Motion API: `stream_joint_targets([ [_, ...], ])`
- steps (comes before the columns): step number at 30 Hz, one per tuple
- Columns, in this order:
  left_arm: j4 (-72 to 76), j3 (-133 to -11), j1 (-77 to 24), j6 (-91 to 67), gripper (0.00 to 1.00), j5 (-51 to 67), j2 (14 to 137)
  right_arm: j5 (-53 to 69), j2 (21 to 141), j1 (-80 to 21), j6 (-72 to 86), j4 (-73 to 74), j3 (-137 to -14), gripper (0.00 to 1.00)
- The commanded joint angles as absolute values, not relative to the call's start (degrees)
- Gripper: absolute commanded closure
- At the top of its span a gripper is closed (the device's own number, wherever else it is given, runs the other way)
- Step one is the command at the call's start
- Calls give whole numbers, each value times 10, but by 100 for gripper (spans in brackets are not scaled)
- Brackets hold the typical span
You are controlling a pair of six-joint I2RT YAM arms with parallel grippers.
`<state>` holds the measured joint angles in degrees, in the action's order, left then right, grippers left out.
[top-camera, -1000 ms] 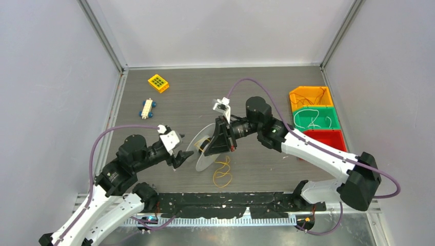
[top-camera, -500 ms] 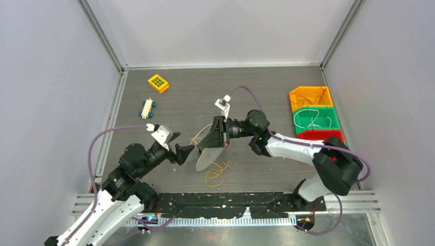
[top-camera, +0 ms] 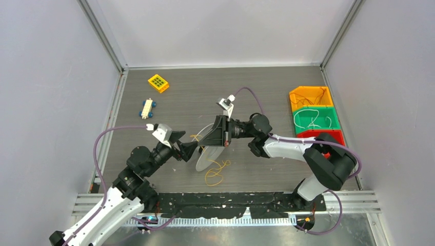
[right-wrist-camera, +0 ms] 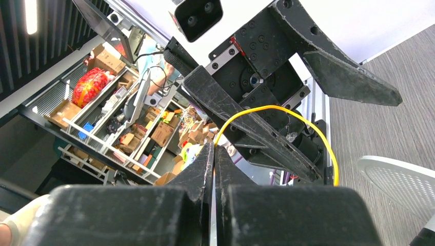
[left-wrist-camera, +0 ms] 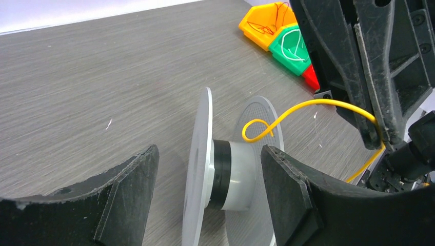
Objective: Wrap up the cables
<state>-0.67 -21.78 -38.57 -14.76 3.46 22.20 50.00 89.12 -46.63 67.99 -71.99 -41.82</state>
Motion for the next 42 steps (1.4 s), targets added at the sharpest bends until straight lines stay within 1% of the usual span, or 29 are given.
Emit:
stream_joint_targets([
  [1,97,-204,-385,-166,26,34,220,493,879,-463,672,-757,-409,95],
  [9,138,-181,-385,-175,26,51,233,491,890,-463,673,-765,-406,95],
  [17,169,-175,-385,-184,31,37,262,491,890,-464,678,-774,-397,95],
  [23,191,-165,-385,-183,29,49,262,488,892,-463,674,-773,-388,95],
  [27,187,-154,-385,-185,29,36,251,482,898,-463,680,-780,-383,95],
  [36,178,-142,-385,-184,31,6,257,479,914,-463,682,-794,-375,95],
  [42,201,-137,-385,-182,31,11,274,476,930,-464,685,-805,-372,95],
])
